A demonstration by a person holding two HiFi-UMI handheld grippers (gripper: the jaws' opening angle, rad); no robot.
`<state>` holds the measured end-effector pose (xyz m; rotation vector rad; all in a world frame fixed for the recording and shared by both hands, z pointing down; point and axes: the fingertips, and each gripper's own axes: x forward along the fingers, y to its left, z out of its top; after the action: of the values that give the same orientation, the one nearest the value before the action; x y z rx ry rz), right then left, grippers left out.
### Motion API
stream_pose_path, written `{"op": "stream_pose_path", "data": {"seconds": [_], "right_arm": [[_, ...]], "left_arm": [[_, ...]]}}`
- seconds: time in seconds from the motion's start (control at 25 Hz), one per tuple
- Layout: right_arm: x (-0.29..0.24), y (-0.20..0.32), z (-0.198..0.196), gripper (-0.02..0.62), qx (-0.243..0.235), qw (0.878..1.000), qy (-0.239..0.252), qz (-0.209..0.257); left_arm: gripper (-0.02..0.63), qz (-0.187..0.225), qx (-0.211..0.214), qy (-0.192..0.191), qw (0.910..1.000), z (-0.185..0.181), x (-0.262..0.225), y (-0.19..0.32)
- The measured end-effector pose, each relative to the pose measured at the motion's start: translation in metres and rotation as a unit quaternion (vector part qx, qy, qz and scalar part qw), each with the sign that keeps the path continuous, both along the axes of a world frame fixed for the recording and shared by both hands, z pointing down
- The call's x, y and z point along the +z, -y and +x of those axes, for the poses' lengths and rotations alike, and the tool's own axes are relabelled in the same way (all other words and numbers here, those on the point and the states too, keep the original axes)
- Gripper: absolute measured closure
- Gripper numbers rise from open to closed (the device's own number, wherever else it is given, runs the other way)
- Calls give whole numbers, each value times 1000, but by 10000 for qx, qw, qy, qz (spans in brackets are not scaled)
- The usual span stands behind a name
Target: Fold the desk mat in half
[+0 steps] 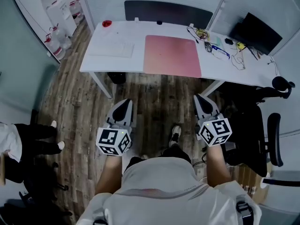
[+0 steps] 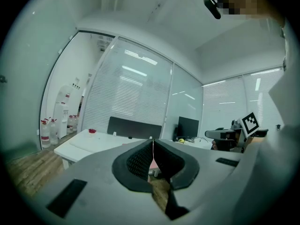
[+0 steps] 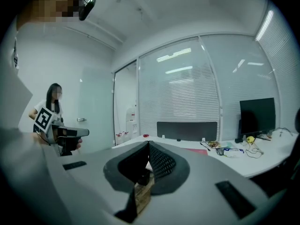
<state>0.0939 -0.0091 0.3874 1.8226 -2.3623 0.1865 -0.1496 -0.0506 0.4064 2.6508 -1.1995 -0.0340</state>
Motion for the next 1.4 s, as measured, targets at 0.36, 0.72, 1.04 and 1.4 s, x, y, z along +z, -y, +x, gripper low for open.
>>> {"op": "stream_pose_path", "data": {"seconds": [0.36, 0.72, 1.04, 1.4], "right_arm": [[-2, 101, 70, 545, -457, 9986, 236, 110], [15, 189, 170, 545, -872, 9960, 201, -33], [39, 240, 164, 545, -1203, 9920, 84, -375], [63, 278, 73, 545, -1408, 9866, -303, -764]], "left_arm": [[591, -84, -423, 221, 9988, 69, -7, 74], [591, -216, -849, 506, 9949, 162, -7, 152], [591, -351, -1124, 573, 9914, 162, 6, 190], [591, -445, -1036, 475, 9925, 100, 29, 232]]}}
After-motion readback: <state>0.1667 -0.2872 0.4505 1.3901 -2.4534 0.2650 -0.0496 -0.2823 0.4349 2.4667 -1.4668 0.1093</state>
